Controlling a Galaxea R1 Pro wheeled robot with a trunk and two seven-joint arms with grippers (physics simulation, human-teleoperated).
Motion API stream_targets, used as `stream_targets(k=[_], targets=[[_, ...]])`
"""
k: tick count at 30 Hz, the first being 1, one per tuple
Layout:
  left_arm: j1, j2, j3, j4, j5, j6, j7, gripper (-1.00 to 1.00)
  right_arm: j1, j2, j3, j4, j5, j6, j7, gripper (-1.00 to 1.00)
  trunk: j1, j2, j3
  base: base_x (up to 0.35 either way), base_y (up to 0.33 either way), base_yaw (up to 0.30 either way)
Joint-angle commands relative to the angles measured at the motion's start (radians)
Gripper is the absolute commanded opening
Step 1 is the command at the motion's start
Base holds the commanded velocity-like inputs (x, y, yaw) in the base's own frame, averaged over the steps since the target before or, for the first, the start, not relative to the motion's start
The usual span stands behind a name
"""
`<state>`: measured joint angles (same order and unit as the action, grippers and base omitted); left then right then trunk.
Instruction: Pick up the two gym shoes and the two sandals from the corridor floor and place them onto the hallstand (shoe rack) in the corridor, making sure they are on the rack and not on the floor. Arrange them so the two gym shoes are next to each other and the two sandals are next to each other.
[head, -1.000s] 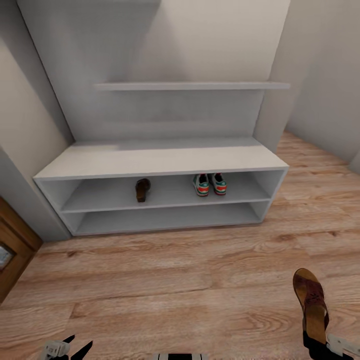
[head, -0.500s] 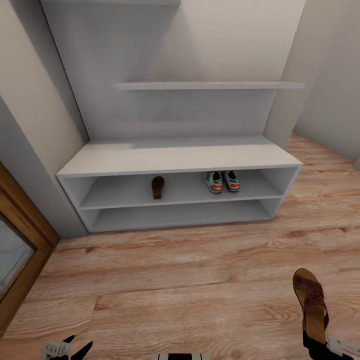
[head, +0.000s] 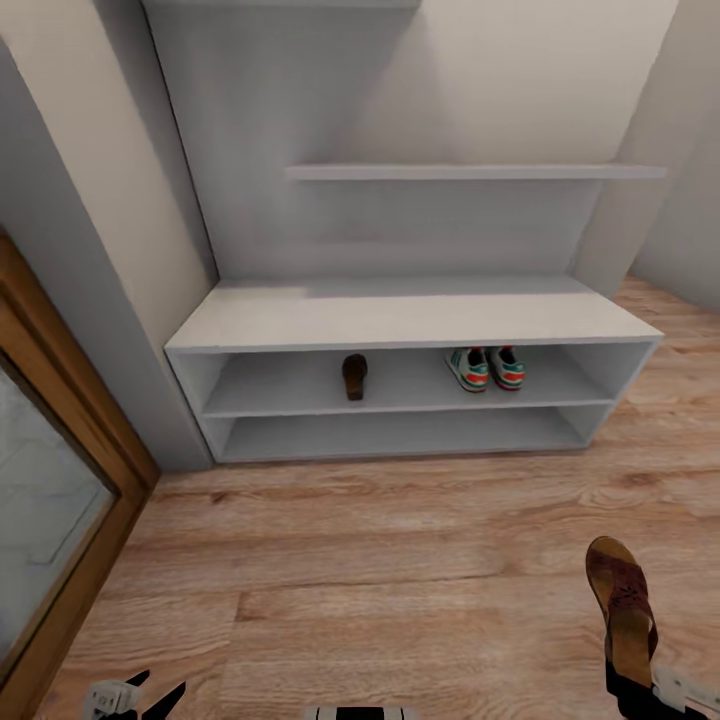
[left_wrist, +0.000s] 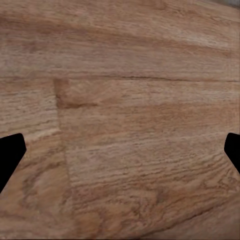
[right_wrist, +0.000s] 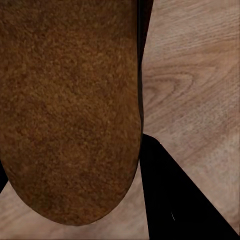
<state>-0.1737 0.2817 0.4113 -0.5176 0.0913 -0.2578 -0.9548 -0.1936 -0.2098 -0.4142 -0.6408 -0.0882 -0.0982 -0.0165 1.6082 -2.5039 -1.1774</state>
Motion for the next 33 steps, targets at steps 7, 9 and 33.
stream_targets(k=[7, 9, 33], targets=[[-0.001, -0.002, 0.001, 0.002, 0.001, -0.007, -0.005, 1.0, 0.0, 0.0, 0.0, -0.001, -0.013, -0.003, -0.003, -1.0, 0.0, 0.0, -0.001, 0.014, 0.077, 0.265], [-0.001, -0.005, 0.0, 0.002, 0.001, -0.01, -0.005, 1.0, 0.0, 0.0, 0.0, -0.002, -0.013, -0.003, -0.003, -1.0, 0.0, 0.0, -0.001, 0.002, 0.01, 0.155], [0.002, 0.002, 0.136, 0.053, -0.016, -0.02, -0.28, 1.0, 0.0, 0.092, 0.09, 0.011, 0.003, 0.004, 0.001, -1.0, 0.0, 0.0, -0.001, 0.0, 0.001, 0.008]])
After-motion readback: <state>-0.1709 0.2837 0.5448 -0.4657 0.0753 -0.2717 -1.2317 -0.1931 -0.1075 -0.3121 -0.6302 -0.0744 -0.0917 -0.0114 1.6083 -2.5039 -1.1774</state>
